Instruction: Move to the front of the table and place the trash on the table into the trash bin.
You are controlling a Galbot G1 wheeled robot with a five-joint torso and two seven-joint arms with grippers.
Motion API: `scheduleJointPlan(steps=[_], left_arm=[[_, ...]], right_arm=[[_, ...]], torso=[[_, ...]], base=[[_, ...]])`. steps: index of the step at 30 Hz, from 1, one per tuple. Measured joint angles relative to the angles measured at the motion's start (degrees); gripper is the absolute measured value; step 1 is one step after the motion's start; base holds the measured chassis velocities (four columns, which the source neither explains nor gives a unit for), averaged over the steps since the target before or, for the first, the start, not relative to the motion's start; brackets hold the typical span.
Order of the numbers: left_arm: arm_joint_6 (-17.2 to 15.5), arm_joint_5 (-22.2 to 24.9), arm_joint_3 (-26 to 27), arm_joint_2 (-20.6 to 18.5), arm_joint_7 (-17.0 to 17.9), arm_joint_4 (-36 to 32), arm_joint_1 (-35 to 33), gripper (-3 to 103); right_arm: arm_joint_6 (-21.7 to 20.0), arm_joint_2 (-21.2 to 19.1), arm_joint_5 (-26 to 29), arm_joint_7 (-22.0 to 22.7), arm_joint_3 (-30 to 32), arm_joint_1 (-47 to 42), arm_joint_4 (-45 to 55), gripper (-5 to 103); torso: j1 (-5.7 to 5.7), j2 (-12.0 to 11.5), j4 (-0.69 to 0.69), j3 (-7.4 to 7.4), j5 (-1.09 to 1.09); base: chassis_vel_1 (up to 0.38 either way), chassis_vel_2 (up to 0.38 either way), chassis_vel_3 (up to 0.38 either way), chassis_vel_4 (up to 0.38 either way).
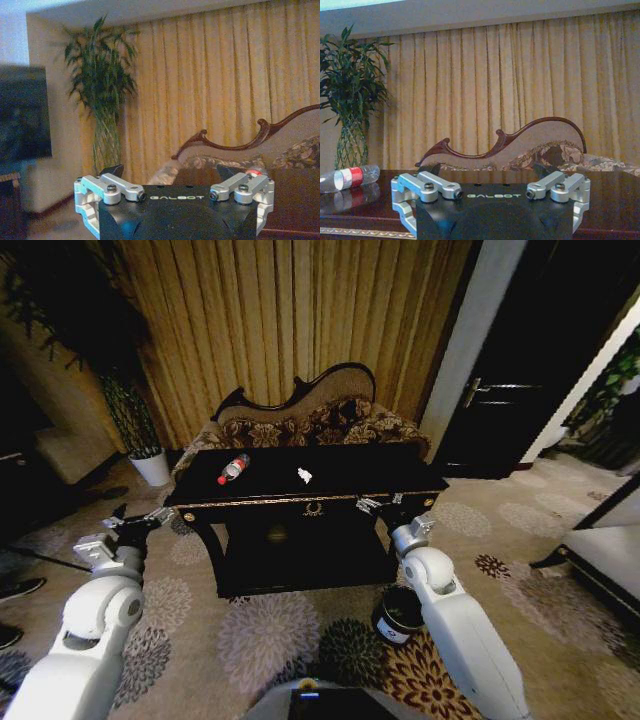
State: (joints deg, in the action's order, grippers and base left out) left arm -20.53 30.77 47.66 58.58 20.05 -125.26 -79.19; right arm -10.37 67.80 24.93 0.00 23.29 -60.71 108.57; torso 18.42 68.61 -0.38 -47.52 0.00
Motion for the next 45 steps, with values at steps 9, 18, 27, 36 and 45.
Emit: scheduleJointPlan(steps=[9,18,27,36,45], left_arm=[[1.34,-1.63,-0.37,0.15,-1.0,0.43,-0.18,100],[1.78,-1.4,-0.97,0.61,-1.24,0.1,-0.49,100],[2.12,-1.37,-0.99,0.74,-1.51,-0.14,-0.72,100],[2.26,-1.37,-0.97,1.19,-1.64,-0.18,-0.98,100],[2.4,-1.37,-0.93,1.37,-1.73,-0.18,-0.98,100]], right_arm=[[1.05,0.51,-2.04,0.0,-0.2,0.07,-1.19,100],[2.0,0.99,-3.49,0.0,-0.08,-0.67,-1.74,100],[2.24,0.59,-3.64,0.0,-0.12,-0.82,-1.54,100],[2.25,0.28,-3.78,0.0,-0.46,-0.76,-1.22,100],[2.07,0.32,-4.02,0.0,-0.72,-0.65,-0.96,100]], torso=[[0.0,0.0,0.0,0.0,0.0],[0.0,0.0,0.0,0.0,0.0],[-0.02,0.01,0.0,0.01,0.0],[0.0,0.0,0.0,0.0,0.0],[0.0,0.0,0.0,0.0,0.0]], base=[[0.0,0.0,0.0,0.0],[0.0,0.0,0.0,0.0],[-0.041,0.044,0.048,-0.04],[-0.133,0.132,0.137,-0.132],[-0.117,0.121,0.11,-0.109]])
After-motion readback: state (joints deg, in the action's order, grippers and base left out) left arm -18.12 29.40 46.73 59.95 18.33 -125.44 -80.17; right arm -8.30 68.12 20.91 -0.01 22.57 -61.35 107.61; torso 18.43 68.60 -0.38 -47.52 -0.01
